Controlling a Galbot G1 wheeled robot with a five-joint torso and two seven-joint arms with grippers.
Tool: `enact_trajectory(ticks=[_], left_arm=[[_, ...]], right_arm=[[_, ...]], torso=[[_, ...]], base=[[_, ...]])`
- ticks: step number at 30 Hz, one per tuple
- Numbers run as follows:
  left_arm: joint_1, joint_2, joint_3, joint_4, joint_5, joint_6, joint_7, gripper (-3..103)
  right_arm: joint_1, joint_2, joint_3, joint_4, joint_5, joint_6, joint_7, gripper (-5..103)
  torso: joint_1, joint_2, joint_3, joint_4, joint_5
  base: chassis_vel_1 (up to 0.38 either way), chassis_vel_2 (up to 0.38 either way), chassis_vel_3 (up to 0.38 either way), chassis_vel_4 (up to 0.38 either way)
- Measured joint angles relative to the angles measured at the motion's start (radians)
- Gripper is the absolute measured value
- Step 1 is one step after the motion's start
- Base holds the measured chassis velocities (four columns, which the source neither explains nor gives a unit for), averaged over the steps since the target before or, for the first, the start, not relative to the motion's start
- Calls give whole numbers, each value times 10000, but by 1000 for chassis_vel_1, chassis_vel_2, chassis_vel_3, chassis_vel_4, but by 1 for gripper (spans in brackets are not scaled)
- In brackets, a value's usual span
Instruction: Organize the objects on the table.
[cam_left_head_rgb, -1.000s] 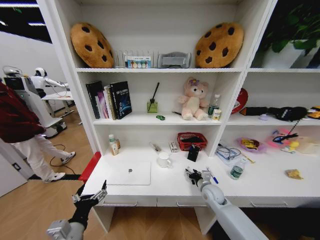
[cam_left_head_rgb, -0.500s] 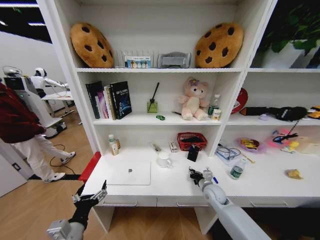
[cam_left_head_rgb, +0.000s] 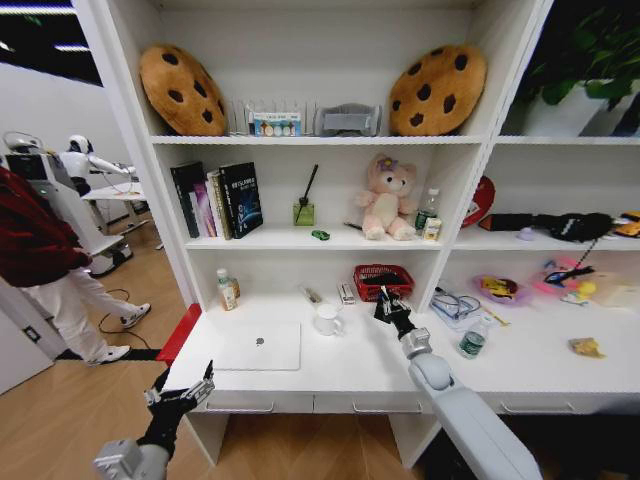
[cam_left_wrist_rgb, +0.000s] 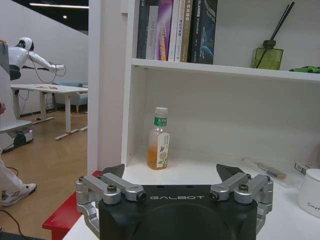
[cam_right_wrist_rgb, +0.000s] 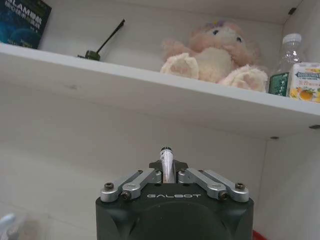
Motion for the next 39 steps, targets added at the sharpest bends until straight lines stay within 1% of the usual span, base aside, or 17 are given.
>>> enact_trajectory(ticks=[1, 2, 3, 5, 6, 9, 13, 18, 27, 35, 36, 37, 38, 39], left_arm=[[0, 0, 0, 0, 0, 0, 0, 100], [0, 0, 0, 0, 0, 0, 0, 100], [0, 0, 0, 0, 0, 0, 0, 100], [0, 0, 0, 0, 0, 0, 0, 100], [0, 0, 0, 0, 0, 0, 0, 100], [0, 0, 0, 0, 0, 0, 0, 100], [0, 0, 0, 0, 0, 0, 0, 100], [0, 0, 0, 0, 0, 0, 0, 100], [0, 0, 0, 0, 0, 0, 0, 100], [0, 0, 0, 1, 0, 0, 0, 100], [0, 0, 0, 0, 0, 0, 0, 100], [0, 0, 0, 0, 0, 0, 0, 100], [0, 0, 0, 0, 0, 0, 0, 100], [0, 0, 0, 0, 0, 0, 0, 100]], right_arm=[[0, 0, 0, 0, 0, 0, 0, 10], [431, 278, -140, -453, -68, 384, 15, 10], [431, 278, -140, -453, -68, 384, 15, 10], [1008, 628, -190, -1123, -286, 824, 31, 10], [1008, 628, -190, -1123, -286, 824, 31, 10], [1697, 819, -197, -1999, -332, 1171, 35, 10], [2073, 789, -88, -2455, -273, 1253, 35, 10], [2136, 663, -4, -2759, -124, 1318, 0, 10], [2249, 880, 63, -3533, -196, 1772, -113, 10], [2346, 899, 62, -3898, -191, 1874, -126, 9], [2259, 868, 86, -3764, -68, 1629, -153, 14], [2259, 868, 86, -3764, -68, 1629, -153, 14], [2136, 823, 113, -3540, 165, 1257, -155, 19], [2069, 794, 120, -3398, 327, 1047, -135, 25]], torso=[[0, 0, 0, 0, 0], [0, 0, 0, 1, 3], [0, 0, 0, 1, 3], [-1, 0, 0, 2, 1], [-1, 0, 0, 2, 1], [0, -1, 1, 1, 1], [0, 0, 0, 1, 1], [0, -1, 0, -4, 1], [0, 0, 0, 1, 2], [0, 0, 0, -1, 3], [0, -1, 0, 2, 2], [0, -1, 0, 2, 2], [0, 0, -1, 0, 3], [0, 0, -1, -3, 2]], base=[[0, 0, 0, 0], [0, 0, 0, 0], [0, 0, 0, 0], [0, 0, 0, 0], [0, 0, 0, 0], [0, 0, 0, 0], [0, 0, 0, 0], [0, 0, 0, 0], [0, 0, 0, 0], [0, 0, 0, 0], [0, 0, 0, 0], [0, 0, 0, 0], [0, 0, 0, 0], [0, 0, 0, 0]])
